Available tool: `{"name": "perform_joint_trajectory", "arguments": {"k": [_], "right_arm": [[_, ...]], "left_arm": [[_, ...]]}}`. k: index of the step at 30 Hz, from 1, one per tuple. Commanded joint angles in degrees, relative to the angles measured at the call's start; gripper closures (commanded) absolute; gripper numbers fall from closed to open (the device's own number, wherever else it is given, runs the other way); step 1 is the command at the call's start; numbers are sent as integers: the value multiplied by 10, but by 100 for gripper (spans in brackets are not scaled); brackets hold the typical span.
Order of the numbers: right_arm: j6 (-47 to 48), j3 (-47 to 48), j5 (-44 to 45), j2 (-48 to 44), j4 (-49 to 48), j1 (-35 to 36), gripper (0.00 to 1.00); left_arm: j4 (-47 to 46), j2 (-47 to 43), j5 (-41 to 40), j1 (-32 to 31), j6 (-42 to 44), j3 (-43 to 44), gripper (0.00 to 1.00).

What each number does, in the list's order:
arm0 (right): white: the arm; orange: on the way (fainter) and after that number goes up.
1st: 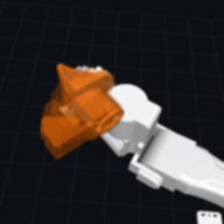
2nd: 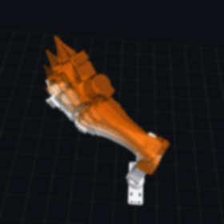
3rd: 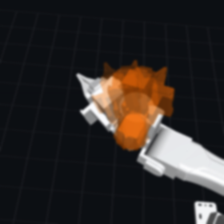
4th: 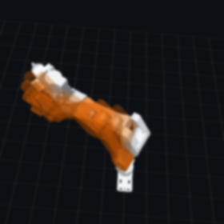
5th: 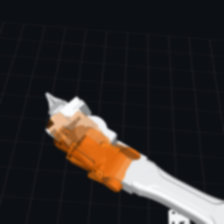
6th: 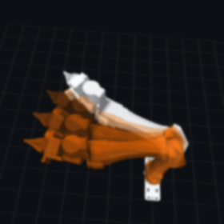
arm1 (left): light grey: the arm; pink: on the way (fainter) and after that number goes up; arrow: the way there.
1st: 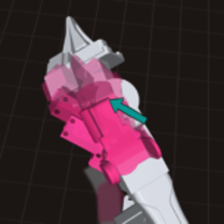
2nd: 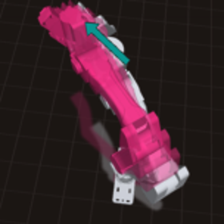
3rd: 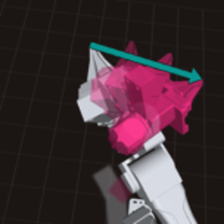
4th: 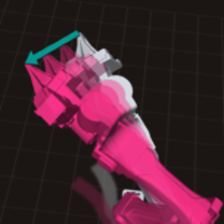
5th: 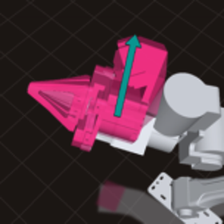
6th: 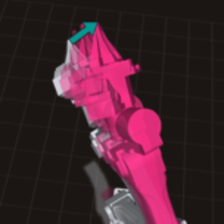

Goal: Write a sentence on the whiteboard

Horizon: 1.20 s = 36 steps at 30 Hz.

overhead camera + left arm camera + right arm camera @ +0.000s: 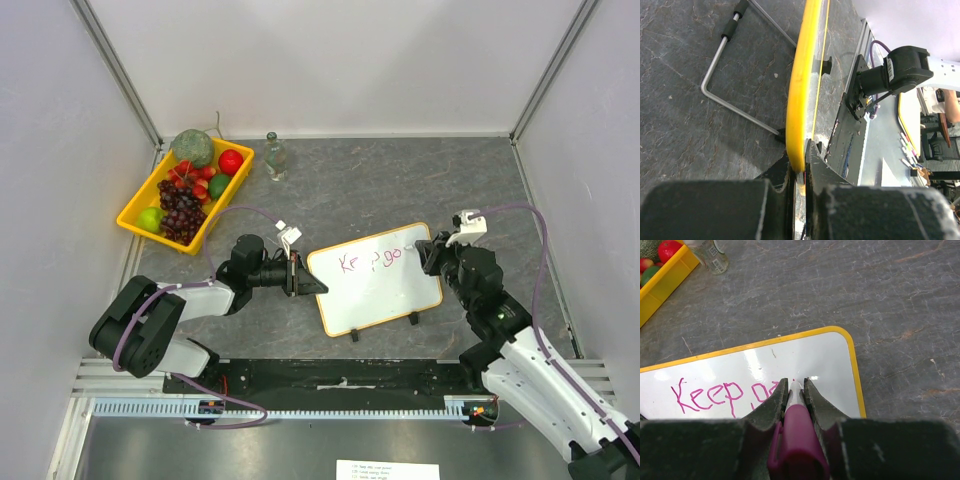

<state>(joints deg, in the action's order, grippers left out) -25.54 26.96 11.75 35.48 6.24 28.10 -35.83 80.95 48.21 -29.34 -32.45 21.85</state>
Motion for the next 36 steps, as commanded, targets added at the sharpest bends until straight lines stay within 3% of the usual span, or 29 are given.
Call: {"name": "perform_joint_trajectory", "arguments": {"k": [1,19,28,36], "right_arm": [[0,-26,7,-8,8,-3,100],[-3,-9,-2,-49,51,-3,100],[-5,63,-9,-29,19,-2,100],[-7,54,-7,9,-18,-3,100]], "left_arm": [[55,3,-61,-1,77,-8,98],[55,5,-61,-2,78,-7,98],[56,5,-61,-1,78,-7,98],[57,5,-60,-2,79,-7,98]]}}
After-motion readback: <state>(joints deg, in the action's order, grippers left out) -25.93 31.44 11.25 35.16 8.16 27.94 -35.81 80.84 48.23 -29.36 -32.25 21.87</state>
